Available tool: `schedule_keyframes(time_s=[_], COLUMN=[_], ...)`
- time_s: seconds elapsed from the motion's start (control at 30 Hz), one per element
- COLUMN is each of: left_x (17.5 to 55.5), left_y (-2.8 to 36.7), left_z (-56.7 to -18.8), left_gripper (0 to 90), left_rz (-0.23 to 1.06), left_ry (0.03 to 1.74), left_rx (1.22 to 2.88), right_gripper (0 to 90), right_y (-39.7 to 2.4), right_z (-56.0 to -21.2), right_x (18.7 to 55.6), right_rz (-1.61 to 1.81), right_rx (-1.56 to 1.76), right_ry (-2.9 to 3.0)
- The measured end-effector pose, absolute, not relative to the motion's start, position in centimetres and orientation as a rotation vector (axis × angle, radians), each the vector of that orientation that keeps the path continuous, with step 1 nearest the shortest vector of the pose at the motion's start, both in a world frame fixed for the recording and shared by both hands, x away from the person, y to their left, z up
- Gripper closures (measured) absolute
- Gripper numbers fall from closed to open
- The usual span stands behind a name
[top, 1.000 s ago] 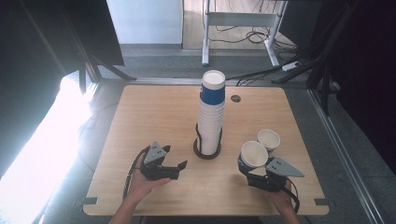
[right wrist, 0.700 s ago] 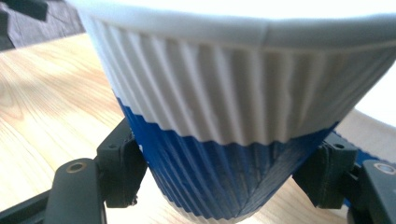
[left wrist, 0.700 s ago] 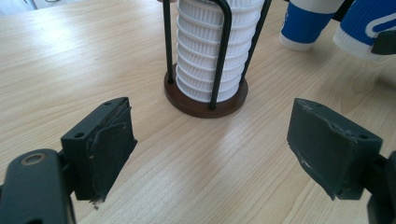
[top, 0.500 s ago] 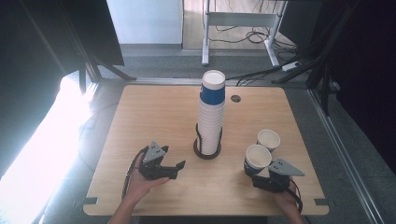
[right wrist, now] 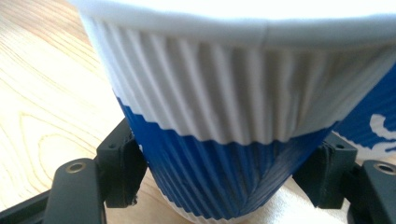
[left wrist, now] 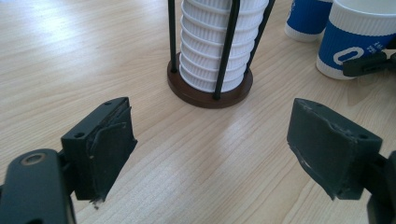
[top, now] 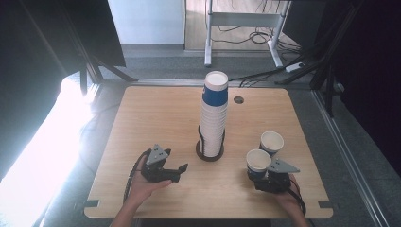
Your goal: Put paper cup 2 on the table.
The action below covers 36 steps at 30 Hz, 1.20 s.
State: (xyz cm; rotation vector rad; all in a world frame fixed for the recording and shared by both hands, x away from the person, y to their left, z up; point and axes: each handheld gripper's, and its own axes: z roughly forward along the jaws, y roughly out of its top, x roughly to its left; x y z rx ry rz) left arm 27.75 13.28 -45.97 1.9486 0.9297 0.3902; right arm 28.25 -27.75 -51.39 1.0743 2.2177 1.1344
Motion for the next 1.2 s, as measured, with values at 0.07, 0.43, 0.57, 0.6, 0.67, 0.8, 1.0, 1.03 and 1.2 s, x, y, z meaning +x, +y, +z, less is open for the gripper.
schedule_keyframes(time_s=[0.07, 0.43, 0.57, 0.6, 0.67, 0.8, 1.0, 1.03, 1.2], left_x=[27.8, 27.8, 27.8, 27.8, 27.7, 27.8, 27.7, 27.7, 27.5], left_y=[13.2, 13.1, 13.1, 13.1, 13.3, 13.6, 13.9, 13.8, 13.6], left_z=[-46.0, -46.2, -46.2, -46.2, -46.1, -45.9, -45.7, -45.7, -45.5], left_gripper=[14.9, 15.1, 15.2, 15.1, 15.1, 15.0, 15.0, 15.0, 15.0], left_rz=[0.389, 0.397, 0.397, 0.397, 0.396, 0.391, 0.366, 0.365, 0.368], left_ry=[0.930, 0.927, 0.927, 0.926, 0.927, 0.940, 0.939, 0.937, 0.920], left_rx=[1.953, 1.971, 1.970, 1.968, 1.963, 1.946, 1.923, 1.922, 1.925], right_gripper=[26.8, 26.0, 16.7, 14.1, 13.0, 12.6, 12.5, 12.5, 14.1], right_y=[-27.8, -27.8, -27.8, -27.9, -28.2, -29.0, -30.4, -30.7, -31.1], right_z=[-51.4, -51.5, -51.5, -51.5, -51.3, -50.1, -47.9, -47.5, -44.7], right_x=[28.3, 28.4, 28.5, 28.5, 28.3, 27.5, 25.5, 25.1, 23.7], right_rz=[1.126, 1.092, 1.084, 1.083, 1.096, 1.178, 1.282, 1.302, 1.386], right_rx=[1.089, 1.099, 1.125, 1.132, 1.144, 1.144, 1.114, 1.105, 1.029], right_ry=[2.218, 2.246, 2.233, 2.230, 2.219, 2.154, 2.070, 2.057, 1.989])
